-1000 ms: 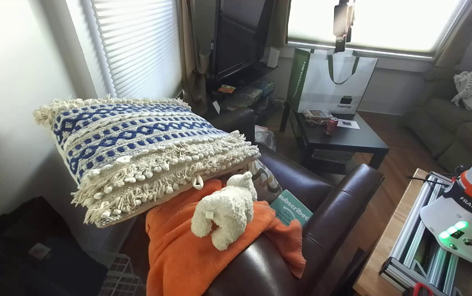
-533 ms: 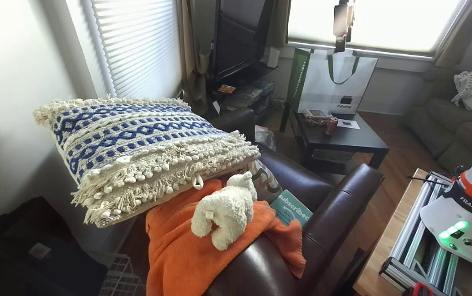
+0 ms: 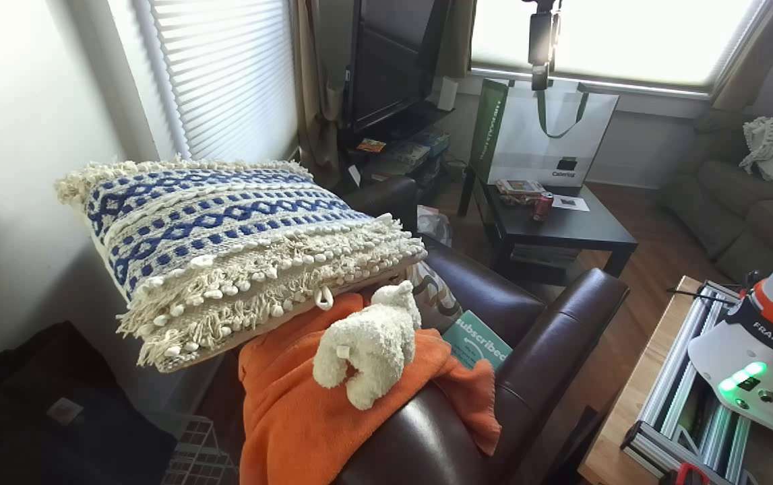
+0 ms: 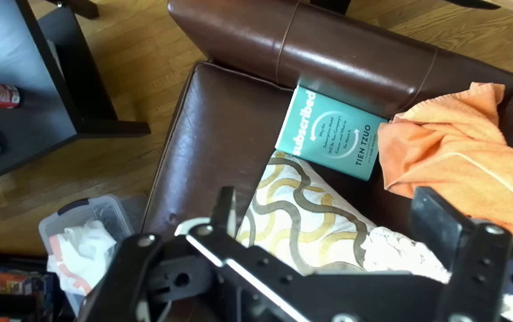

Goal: Put the white teddy bear on the sofa

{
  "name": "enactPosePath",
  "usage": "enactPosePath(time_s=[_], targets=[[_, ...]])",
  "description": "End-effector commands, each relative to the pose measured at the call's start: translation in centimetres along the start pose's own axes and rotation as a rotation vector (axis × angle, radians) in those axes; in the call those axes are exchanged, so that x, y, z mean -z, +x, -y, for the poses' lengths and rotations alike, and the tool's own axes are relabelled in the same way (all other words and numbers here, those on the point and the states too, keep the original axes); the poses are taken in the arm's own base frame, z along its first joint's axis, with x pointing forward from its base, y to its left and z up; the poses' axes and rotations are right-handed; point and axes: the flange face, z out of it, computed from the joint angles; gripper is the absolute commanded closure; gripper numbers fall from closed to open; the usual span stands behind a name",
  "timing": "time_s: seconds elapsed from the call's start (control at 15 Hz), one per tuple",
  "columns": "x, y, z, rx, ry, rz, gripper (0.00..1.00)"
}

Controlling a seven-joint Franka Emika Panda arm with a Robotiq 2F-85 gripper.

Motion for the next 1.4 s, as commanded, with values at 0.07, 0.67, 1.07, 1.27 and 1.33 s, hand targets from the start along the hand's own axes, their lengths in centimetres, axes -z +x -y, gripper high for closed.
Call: enactPosePath(time_s=[0.07,0.67,1.07,1.27,1.33], targets=[[0.7,5.1,3.8,0.081,-0.049,-0.031,0.00],[-0.6,8.0,12.1,0.339,-0.144,0.056,0.00],[-0.9,9.7,16.0,0.490,-0.075,-0.073,0.00],[-2.0,10.8,20.3,0.582,0.027,-0.188,0.00],[-2.4,10.9,21.7,0.618,0.067,-0.215,0.00]])
